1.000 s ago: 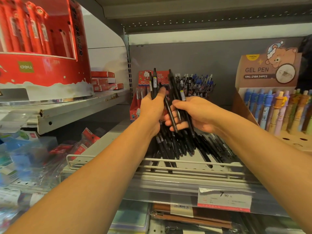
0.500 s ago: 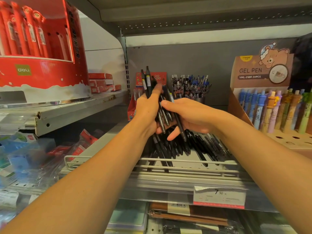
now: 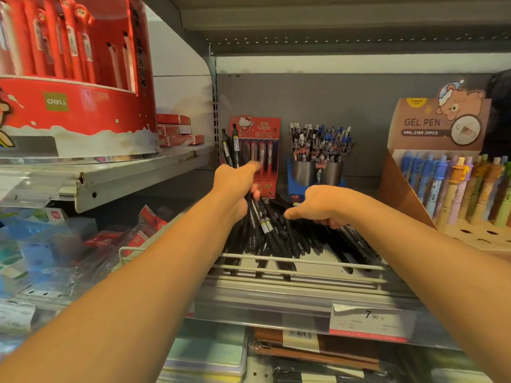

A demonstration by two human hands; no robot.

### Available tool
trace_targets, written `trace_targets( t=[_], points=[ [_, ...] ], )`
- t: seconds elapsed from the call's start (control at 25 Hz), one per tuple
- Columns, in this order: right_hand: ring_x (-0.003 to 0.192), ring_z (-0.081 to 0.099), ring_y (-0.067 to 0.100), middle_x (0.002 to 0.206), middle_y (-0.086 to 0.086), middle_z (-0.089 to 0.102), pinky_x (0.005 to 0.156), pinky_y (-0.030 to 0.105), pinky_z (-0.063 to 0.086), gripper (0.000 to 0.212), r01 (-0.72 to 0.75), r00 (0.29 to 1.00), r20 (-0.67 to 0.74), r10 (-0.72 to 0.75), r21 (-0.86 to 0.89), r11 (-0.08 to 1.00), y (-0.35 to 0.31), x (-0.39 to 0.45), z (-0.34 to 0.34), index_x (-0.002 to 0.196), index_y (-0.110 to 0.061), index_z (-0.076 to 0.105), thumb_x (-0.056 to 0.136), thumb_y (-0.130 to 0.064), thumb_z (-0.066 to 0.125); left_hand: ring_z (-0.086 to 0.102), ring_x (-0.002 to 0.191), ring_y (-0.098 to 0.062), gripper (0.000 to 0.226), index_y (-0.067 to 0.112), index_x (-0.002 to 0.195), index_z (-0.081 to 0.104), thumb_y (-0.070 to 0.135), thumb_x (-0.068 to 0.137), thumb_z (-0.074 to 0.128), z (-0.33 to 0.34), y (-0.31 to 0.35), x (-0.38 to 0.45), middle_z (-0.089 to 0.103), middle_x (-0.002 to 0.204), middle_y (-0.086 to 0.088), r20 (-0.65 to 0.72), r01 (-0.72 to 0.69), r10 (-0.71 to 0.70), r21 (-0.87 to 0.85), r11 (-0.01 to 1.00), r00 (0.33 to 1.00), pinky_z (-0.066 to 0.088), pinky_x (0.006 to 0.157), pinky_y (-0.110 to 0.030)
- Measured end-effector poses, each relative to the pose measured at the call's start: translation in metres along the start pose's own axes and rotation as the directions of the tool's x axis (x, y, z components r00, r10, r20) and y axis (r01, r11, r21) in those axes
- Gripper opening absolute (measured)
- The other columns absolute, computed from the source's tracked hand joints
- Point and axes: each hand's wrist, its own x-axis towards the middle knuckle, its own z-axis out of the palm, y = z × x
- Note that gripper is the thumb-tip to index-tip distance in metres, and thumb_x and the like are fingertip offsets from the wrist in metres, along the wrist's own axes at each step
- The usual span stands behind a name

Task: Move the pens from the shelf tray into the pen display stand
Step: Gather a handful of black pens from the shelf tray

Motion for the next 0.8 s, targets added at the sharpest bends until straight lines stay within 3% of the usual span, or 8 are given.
trace_targets(
  t=[0.16, 0.28, 0.4, 0.48, 0.56, 0.68, 0.76, 0.8],
  points=[
    [0.049, 0.037, 0.019, 0.067, 0.007, 0.044, 0.042, 0.024, 0.031, 0.044, -0.065, 0.997, 0.035, 0.066, -0.053, 0.997, 0.0, -0.002, -0.003, 0.074, -0.009, 0.049, 0.093, -0.043, 0.068, 0.037, 0.036, -0.009, 0.018, 0.005, 0.081, 0.049, -0.002, 0.093, 0.062, 0.001, -0.003, -0.002, 0.044, 0.057, -0.004, 0.052, 0.04, -0.043, 0.056, 0.998, 0.998, 0.037, 0.039, -0.021],
    [0.046, 0.042, 0.016, 0.063, 0.008, 0.049, 0.04, 0.021, 0.035, 0.019, 0.067, 0.991, -0.127, -0.044, 0.183, 0.981, 0.003, -0.004, -0.006, 0.09, -0.001, 0.06, 0.099, -0.018, 0.059, 0.04, 0.037, -0.01, 0.014, 0.002, 0.082, 0.056, 0.003, 0.095, 0.062, 0.005, -0.005, -0.005, 0.047, 0.057, -0.004, 0.161, 0.124, -0.14, 0.101, 0.987, 0.977, 0.043, 0.039, -0.018],
    [0.051, 0.054, 0.011, 0.068, 0.009, 0.059, 0.044, 0.017, 0.046, 0.02, 0.307, 0.95, -0.244, -0.197, 0.597, 0.741, -0.004, -0.01, -0.008, 0.116, 0.0, 0.063, 0.096, -0.001, 0.06, 0.041, 0.035, -0.007, 0.024, 0.002, 0.095, 0.063, 0.023, 0.09, 0.075, 0.01, -0.007, -0.006, 0.05, 0.062, -0.004, 0.221, 0.161, -0.185, 0.121, 0.98, 0.958, 0.041, 0.036, -0.016],
    [0.061, 0.066, 0.017, 0.076, 0.014, 0.067, 0.051, 0.023, 0.054, 0.034, 0.422, 0.906, -0.295, -0.303, 0.661, 0.62, -0.011, -0.015, -0.008, 0.119, -0.005, 0.058, 0.088, 0.001, 0.071, 0.044, 0.034, -0.007, 0.03, 0.003, 0.099, 0.067, 0.029, 0.088, 0.077, 0.01, -0.005, -0.006, 0.056, 0.063, -0.006, 0.256, 0.187, -0.206, 0.099, 0.977, 0.944, 0.04, 0.034, -0.015],
    [0.076, 0.074, 0.024, 0.089, 0.016, 0.075, 0.058, 0.031, 0.06, 0.042, 0.465, 0.882, -0.281, -0.378, 0.644, 0.607, -0.014, -0.016, -0.012, 0.12, -0.011, 0.054, 0.085, -0.006, 0.078, 0.048, 0.036, -0.009, 0.027, 0.003, 0.099, 0.067, 0.026, 0.088, 0.076, 0.01, -0.002, -0.006, 0.06, 0.062, -0.006, 0.251, 0.183, -0.188, 0.044, 0.982, 0.95, 0.041, 0.035, -0.017],
    [0.075, 0.074, 0.022, 0.087, 0.01, 0.076, 0.063, 0.035, 0.063, 0.033, 0.328, 0.944, -0.189, -0.27, 0.605, 0.725, -0.007, -0.009, -0.022, 0.121, -0.01, 0.057, 0.094, -0.025, 0.069, 0.048, 0.044, -0.011, 0.023, 0.008, 0.094, 0.056, 0.021, 0.09, 0.074, 0.007, -0.002, -0.004, 0.056, 0.052, 0.0, 0.13, 0.047, -0.046, -0.003, 0.999, 0.99, 0.039, 0.04, -0.022],
    [0.07, 0.07, 0.022, 0.086, 0.012, 0.071, 0.06, 0.036, 0.063, 0.033, 0.082, 0.994, -0.092, -0.058, 0.286, 0.955, 0.001, -0.001, -0.025, 0.114, -0.003, 0.059, 0.095, -0.029, 0.067, 0.057, 0.059, -0.017, 0.023, 0.013, 0.091, 0.052, 0.023, 0.091, 0.073, 0.006, -0.003, -0.003, 0.059, 0.066, -0.002, 0.085, -0.022, 0.023, -0.014, 1.0, 0.996, 0.041, 0.045, -0.026],
    [0.072, 0.069, 0.024, 0.09, 0.013, 0.069, 0.057, 0.036, 0.063, 0.035, -0.032, 0.999, -0.024, 0.035, 0.13, 0.991, 0.004, 0.002, -0.022, 0.111, -0.002, 0.059, 0.094, -0.03, 0.069, 0.059, 0.064, -0.018, 0.021, 0.015, 0.091, 0.053, 0.025, 0.092, 0.072, 0.006, -0.003, -0.003, 0.06, 0.072, -0.003, 0.087, -0.037, 0.038, -0.013, 0.999, 0.996, 0.044, 0.047, -0.026]
  ],
)
